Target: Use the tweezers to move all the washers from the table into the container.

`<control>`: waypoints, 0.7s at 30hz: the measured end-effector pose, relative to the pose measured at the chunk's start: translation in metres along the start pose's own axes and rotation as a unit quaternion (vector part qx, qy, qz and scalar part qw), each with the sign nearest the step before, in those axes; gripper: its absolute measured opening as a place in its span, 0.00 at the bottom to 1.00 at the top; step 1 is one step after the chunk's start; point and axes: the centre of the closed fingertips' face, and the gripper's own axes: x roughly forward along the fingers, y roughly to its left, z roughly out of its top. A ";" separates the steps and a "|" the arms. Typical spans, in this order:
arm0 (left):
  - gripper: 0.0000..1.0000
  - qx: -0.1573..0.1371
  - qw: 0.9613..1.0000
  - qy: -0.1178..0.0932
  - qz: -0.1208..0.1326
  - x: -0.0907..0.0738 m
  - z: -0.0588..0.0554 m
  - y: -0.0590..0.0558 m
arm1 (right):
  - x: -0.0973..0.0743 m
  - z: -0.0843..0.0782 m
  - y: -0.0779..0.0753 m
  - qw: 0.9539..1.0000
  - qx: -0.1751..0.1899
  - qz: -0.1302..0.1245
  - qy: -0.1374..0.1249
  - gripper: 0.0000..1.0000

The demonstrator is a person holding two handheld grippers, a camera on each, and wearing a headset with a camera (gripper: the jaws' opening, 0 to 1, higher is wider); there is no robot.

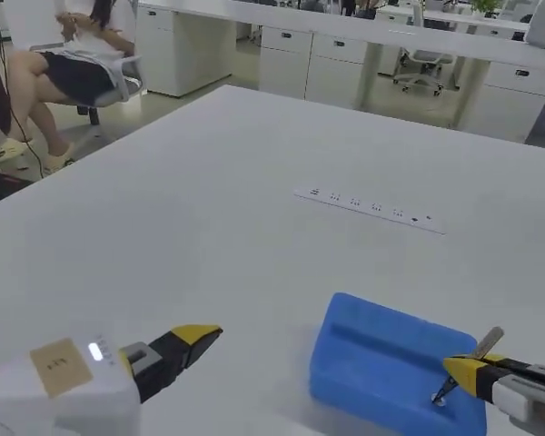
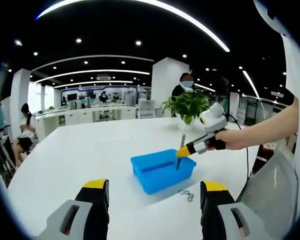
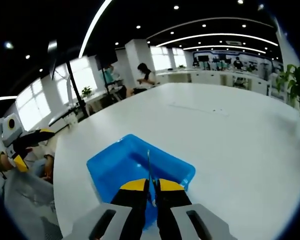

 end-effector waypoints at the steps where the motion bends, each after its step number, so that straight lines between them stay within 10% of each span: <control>1: 0.75 0.001 1.000 0.001 0.000 0.000 0.000 0.000 | 0.000 0.000 0.000 1.000 -0.001 0.000 0.000 0.03; 21: 0.74 0.003 1.000 0.002 -0.005 0.000 -0.001 -0.002 | -0.032 0.028 0.023 0.998 0.000 0.015 -0.065 0.04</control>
